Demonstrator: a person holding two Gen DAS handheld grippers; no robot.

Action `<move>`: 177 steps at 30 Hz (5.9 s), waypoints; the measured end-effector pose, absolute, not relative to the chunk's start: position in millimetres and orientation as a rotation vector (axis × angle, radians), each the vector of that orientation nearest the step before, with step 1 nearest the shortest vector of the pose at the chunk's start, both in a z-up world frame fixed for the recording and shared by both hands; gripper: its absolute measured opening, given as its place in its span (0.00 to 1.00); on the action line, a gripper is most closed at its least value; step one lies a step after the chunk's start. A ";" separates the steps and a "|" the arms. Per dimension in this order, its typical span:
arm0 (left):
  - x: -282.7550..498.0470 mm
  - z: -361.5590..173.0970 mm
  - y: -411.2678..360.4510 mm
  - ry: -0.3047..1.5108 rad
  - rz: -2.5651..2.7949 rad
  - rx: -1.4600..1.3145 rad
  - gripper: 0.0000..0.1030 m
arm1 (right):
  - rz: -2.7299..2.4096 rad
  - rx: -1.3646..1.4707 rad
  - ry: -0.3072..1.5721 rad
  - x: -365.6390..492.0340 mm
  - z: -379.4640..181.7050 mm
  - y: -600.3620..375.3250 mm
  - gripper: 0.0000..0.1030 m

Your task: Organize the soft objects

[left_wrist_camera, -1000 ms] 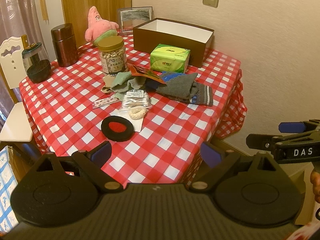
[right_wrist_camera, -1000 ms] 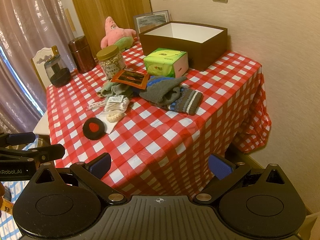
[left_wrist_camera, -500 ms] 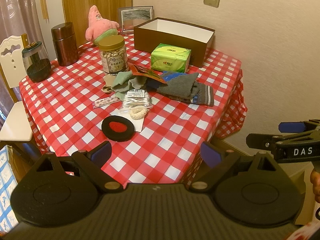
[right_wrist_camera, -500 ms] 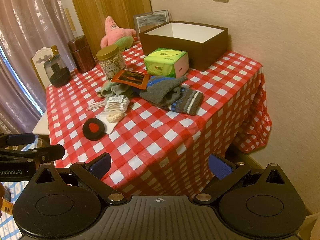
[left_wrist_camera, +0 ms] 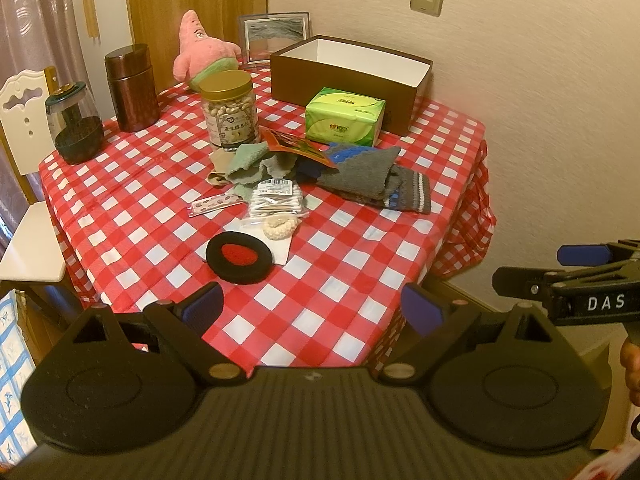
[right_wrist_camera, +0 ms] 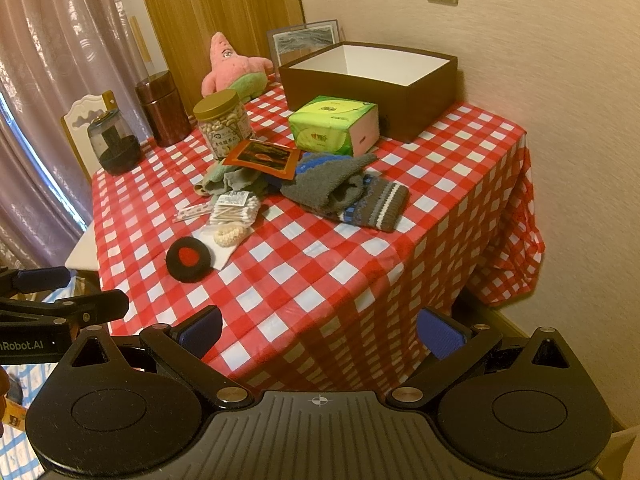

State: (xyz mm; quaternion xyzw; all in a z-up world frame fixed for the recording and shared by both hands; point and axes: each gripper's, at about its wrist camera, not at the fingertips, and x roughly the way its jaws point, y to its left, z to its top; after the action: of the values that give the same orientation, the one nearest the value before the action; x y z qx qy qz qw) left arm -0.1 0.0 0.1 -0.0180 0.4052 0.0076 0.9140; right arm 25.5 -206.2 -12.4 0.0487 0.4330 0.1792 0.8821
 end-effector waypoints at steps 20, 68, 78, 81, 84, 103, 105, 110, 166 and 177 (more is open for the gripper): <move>2.8 -3.7 13.7 0.835 0.014 -0.053 0.92 | 0.383 0.125 0.877 36.6 -17.4 -202.6 1.00; 135.3 -134.2 79.1 0.921 0.392 -0.297 0.92 | 0.745 -0.081 0.811 232.2 -82.8 -147.0 0.96; 151.9 -150.9 77.4 0.942 0.530 -0.367 0.90 | 0.850 -0.132 0.825 273.7 -94.3 -144.0 0.96; 153.0 -154.1 77.4 0.941 0.556 -0.385 0.84 | 0.878 -0.158 0.812 280.1 -96.5 -143.0 0.95; 152.1 -155.6 77.0 0.931 0.574 -0.399 0.83 | 0.904 -0.179 0.802 285.6 -99.2 -143.0 0.95; 149.3 -126.9 53.0 0.877 0.631 -0.335 0.64 | 1.081 -0.395 0.654 295.4 -116.1 -125.2 0.82; 150.1 -121.7 51.4 0.876 0.630 -0.328 0.64 | 1.087 -0.440 0.618 292.5 -119.4 -119.1 0.79; 148.9 -113.4 53.3 0.864 0.621 -0.331 0.65 | 1.081 -0.568 0.548 283.9 -136.1 -95.7 0.71; 240.6 -15.5 20.5 0.731 0.142 -0.096 0.65 | 0.803 -0.061 0.492 311.1 -12.4 -189.6 0.01; 347.0 14.5 -39.8 0.657 0.100 -0.103 0.65 | 0.723 -0.006 0.446 394.3 10.3 -261.3 0.01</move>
State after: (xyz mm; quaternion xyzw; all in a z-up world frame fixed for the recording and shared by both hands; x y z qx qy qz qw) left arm 347.0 -39.8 14.5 -0.0505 0.3222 0.0488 0.9441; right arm 394.3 -261.3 10.3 -0.0027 0.2164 0.3508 0.9111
